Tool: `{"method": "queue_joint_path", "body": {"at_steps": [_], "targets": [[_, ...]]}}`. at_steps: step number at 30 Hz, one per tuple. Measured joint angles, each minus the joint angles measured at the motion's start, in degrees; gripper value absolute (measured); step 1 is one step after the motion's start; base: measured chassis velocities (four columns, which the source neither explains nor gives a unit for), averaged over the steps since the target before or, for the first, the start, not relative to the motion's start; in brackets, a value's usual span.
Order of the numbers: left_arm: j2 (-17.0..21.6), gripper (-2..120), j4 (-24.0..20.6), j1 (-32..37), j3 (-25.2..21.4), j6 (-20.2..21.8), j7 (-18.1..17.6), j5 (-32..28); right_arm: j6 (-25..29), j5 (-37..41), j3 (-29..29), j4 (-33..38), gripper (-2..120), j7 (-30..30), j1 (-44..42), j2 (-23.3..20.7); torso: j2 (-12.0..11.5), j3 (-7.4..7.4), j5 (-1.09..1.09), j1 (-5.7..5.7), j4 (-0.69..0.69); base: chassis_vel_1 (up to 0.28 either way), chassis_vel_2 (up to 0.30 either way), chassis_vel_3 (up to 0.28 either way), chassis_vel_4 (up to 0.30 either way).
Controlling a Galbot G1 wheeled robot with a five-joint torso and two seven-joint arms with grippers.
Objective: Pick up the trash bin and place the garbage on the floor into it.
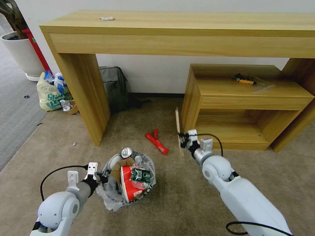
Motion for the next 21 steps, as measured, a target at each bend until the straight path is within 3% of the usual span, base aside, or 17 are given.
{"method": "queue_joint_path", "body": {"at_steps": [8,15,21], "targets": [[0.54,0,0.85,-0.98,1.35,0.0,-0.7,-0.39,4.29,3.06,-4.02,7.2,0,-10.61,0.75,-1.9,0.0,0.0,-0.01,0.0,0.0,0.0,0.0,0.0,0.0],[0.61,0,0.85,-1.28,2.16,0.0,-0.81,-0.31,4.48,3.77,-9.72,9.09,0,-15.2,0.69,-4.44,0.0,0.0,-0.01,0.0,0.0,0.0,0.0,0.0,0.0],[0.67,0,1.3,-1.65,2.17,0.0,-0.65,-0.33,3.09,6.23,-12.7,10.98,0,-15.77,1.8,-6.36,0.0,0.0,-0.01,0.0,0.0,0.0,0.0,0.0,0.0]]}}
